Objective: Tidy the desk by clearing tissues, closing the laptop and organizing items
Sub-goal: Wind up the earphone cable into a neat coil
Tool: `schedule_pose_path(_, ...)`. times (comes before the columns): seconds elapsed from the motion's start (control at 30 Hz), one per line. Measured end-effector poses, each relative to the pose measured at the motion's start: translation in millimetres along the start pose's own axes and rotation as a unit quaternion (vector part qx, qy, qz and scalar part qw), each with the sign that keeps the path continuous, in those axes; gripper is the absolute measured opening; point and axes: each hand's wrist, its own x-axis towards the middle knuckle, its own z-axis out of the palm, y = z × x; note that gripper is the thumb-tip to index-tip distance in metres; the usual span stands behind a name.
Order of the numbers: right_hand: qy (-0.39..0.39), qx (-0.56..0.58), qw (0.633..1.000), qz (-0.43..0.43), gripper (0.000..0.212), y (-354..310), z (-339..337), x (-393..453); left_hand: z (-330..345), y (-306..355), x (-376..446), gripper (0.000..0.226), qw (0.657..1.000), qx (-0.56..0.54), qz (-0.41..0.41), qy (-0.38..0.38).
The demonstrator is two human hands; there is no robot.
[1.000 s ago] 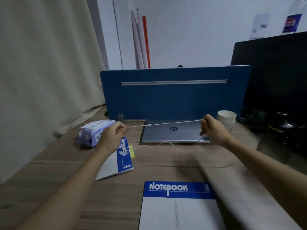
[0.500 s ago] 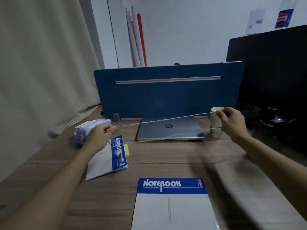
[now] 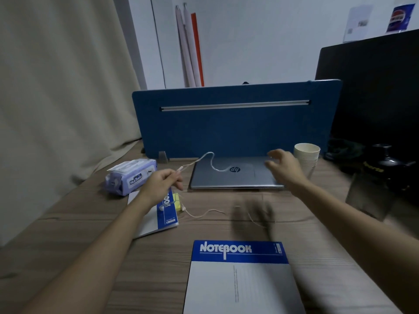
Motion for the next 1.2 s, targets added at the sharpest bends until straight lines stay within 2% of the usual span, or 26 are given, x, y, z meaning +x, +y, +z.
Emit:
schedule_pose_path(0.07, -0.041, -0.015, 0.998, -0.049, 0.047, -14.7, 10.9, -10.1, 12.0, 9.4, -3.1, 0.03, 0.999, -0.024, 0.007, -0.045)
schedule_pose_path(0.13, -0.089, 0.018, 0.987, -0.133, 0.052, -35.3, 22.0, -23.6, 22.6, 18.2, -5.5, 0.029, 0.993, -0.07, 0.011, -0.092)
schedule_pose_path(0.23, -0.152, -0.028, 0.961, -0.228, 0.054, -63.6, 36.3, -40.3, 33.4, 29.5, -5.8, 0.027, 0.986, -0.085, 0.02, -0.142)
schedule_pose_path(0.4, -0.224, -0.043, 0.938, -0.262, 0.02, -80.5, 42.5, -41.6, 35.6, 36.5, -5.6, 0.029, 0.984, -0.061, 0.031, -0.165)
schedule_pose_path(0.6, -0.121, -0.027, 0.968, -0.22, 0.029, -58.0, 35.3, -30.2, 22.4, 23.4, -8.5, 0.032, 0.982, -0.102, 0.013, -0.159)
schedule_pose_path(0.73, -0.076, -0.119, 0.968, -0.207, 0.024, -52.0, 31.7, -27.1, 21.8, 17.0, -4.6, 0.026, 0.982, -0.043, 0.019, -0.185)
schedule_pose_path(0.83, -0.032, -0.117, 0.97, -0.212, 0.023, -53.3, 26.0, -25.7, 18.1, 9.2, -2.0, 0.014, 0.98, 0.006, 0.028, -0.197)
schedule_pose_path(1.07, 0.016, -0.085, 0.978, -0.192, 0.022, -53.3, 16.1, -17.2, 11.6, -9.8, -5.8, 0.025, 0.991, -0.015, 0.03, -0.127)
schedule_pose_path(1.2, 0.048, -0.045, 0.985, -0.159, 0.021, -51.2, 15.0, -11.8, 7.7, -20.5, -6.2, 0.021, 0.994, -0.018, 0.022, -0.102)
